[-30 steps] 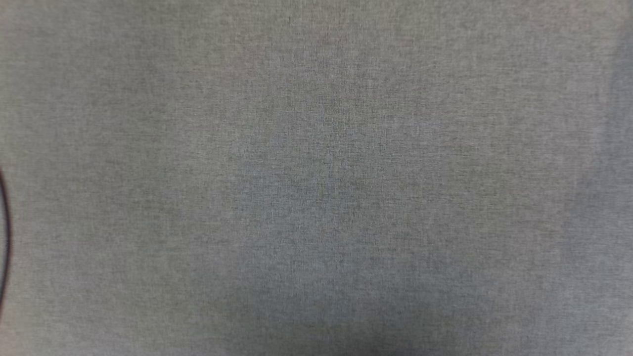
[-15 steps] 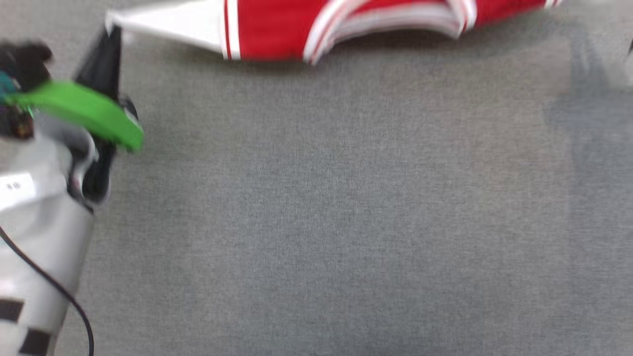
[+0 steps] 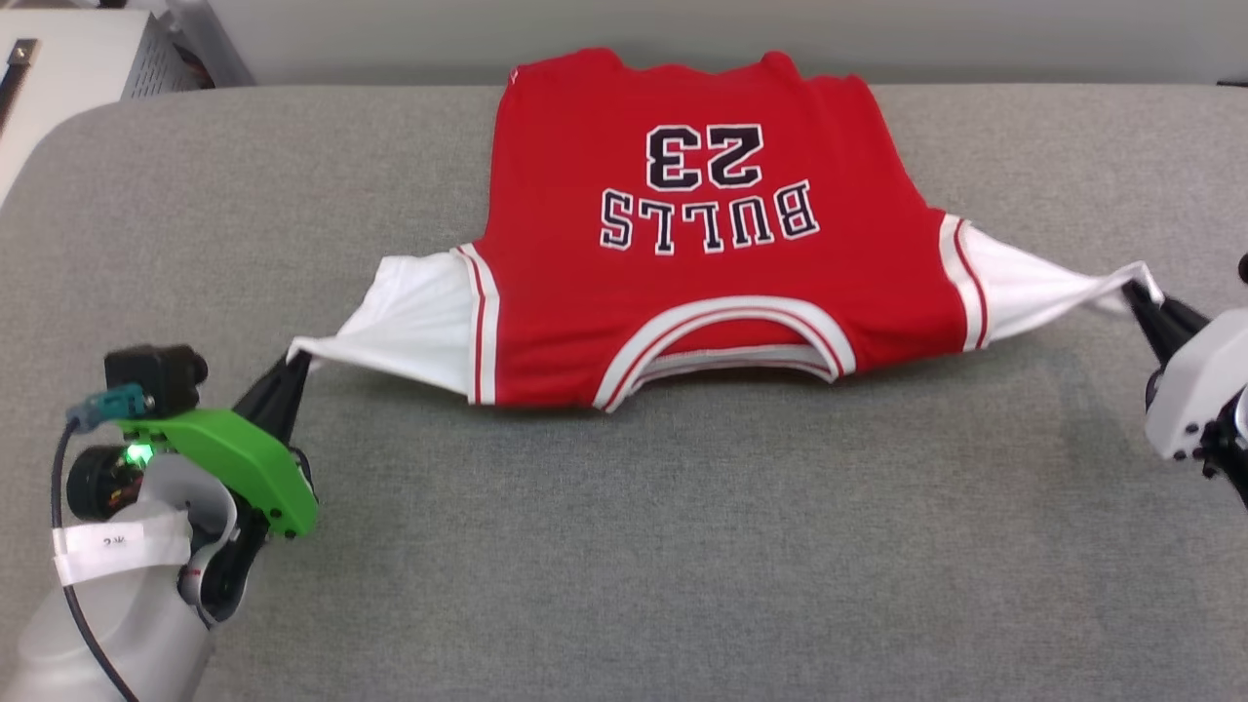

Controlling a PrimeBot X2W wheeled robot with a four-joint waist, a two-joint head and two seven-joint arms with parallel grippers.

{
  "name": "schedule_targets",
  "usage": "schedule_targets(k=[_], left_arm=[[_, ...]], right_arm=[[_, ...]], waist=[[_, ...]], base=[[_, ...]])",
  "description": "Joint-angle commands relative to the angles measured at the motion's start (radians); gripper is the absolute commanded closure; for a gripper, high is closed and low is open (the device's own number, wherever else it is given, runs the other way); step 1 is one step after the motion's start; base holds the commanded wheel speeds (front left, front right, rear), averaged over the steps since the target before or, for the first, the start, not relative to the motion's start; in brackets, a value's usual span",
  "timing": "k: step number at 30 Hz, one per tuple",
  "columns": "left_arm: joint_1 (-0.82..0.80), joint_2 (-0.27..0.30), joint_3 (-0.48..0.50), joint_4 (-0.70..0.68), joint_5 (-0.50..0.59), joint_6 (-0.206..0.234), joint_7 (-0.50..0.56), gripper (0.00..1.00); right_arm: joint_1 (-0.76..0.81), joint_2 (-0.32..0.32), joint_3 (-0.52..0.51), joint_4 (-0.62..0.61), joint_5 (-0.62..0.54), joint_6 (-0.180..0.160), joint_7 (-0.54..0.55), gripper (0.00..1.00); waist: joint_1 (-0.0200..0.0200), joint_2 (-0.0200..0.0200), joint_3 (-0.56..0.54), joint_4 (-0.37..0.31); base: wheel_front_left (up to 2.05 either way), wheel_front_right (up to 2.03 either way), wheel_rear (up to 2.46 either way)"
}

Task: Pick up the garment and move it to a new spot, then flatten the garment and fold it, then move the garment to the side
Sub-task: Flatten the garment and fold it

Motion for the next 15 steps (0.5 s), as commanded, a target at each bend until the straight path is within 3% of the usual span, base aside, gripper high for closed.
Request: schedule_targets(k=[1,7,15], left_arm=[[0.040,0.017,0.000,0.005,-0.012,0.005,0.011,1.00],[0.151,0.054,-0.007,-0.034,-0.049,0.005,0.053,1.00],[0.313,0.115,-0.002,-0.169,-0.098,0.044,0.107,1.00]], right_arm=[[0.039,-0.017,-0.004,-0.014,0.014,-0.008,0.019,1.00],[0.178,-0.040,-0.010,-0.091,0.037,-0.008,0.103,1.00],[0.357,-0.064,-0.078,-0.194,0.059,-0.008,0.217,1.00]], waist=[[0.0001,0.0000,-0.070,-0.014],[0.0001,0.0000,-0.121,-0.021],[0.0001,0.0000,-0.162,-0.016]], base=[[0.00,0.00,0.00],[0.00,0.00,0.00],[0.00,0.00,0.00]])
